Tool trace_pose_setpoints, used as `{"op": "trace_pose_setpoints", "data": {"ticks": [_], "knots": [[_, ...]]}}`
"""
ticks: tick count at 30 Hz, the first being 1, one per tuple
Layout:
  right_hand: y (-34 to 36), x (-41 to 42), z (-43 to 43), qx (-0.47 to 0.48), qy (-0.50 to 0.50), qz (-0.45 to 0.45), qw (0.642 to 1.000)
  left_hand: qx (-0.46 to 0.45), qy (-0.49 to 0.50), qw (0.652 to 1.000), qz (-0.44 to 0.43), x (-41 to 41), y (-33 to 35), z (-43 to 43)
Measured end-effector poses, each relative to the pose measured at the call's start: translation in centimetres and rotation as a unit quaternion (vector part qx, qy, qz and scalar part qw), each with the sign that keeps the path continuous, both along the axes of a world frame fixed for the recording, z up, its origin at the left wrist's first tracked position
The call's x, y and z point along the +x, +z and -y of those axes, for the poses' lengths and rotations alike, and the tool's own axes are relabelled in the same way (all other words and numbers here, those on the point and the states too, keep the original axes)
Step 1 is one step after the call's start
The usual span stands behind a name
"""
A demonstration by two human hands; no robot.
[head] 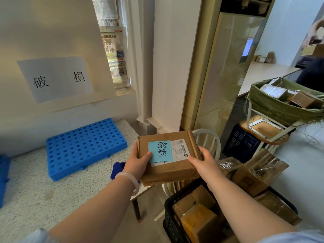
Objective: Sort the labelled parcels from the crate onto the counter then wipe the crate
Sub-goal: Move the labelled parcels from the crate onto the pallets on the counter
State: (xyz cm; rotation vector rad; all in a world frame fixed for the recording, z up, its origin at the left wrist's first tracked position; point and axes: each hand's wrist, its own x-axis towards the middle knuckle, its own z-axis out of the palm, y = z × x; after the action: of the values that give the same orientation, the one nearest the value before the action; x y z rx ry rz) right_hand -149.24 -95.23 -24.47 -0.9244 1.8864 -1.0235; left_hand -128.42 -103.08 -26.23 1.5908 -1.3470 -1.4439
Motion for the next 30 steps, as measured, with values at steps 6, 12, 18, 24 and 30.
{"op": "trace_pose_setpoints", "data": {"ticks": [6,12,18,24,30], "knots": [[0.2,1.5,-0.3,-0.054,-0.069,-0.013,0.996,0.011,0.073,0.997,-0.04,-0.3,-0.2,-0.3],[-0.1,3.6,-0.6,-0.046,-0.031,0.028,0.998,0.005,0.161,0.985,-0.066,-0.8,-0.1,-0.4],[-1.1,5.6,0.6,-0.013,-0.031,0.157,0.987,-0.042,0.175,0.979,-0.095,-2.4,0.3,-1.1],[-0.8,5.2,1.2,-0.043,-0.052,0.211,0.975,-0.096,0.149,0.978,-0.107,-2.9,0.0,-2.0],[-0.9,4.6,1.8,-0.061,-0.06,0.212,0.974,-0.109,0.141,0.978,-0.107,-2.5,-0.3,-1.9]]}}
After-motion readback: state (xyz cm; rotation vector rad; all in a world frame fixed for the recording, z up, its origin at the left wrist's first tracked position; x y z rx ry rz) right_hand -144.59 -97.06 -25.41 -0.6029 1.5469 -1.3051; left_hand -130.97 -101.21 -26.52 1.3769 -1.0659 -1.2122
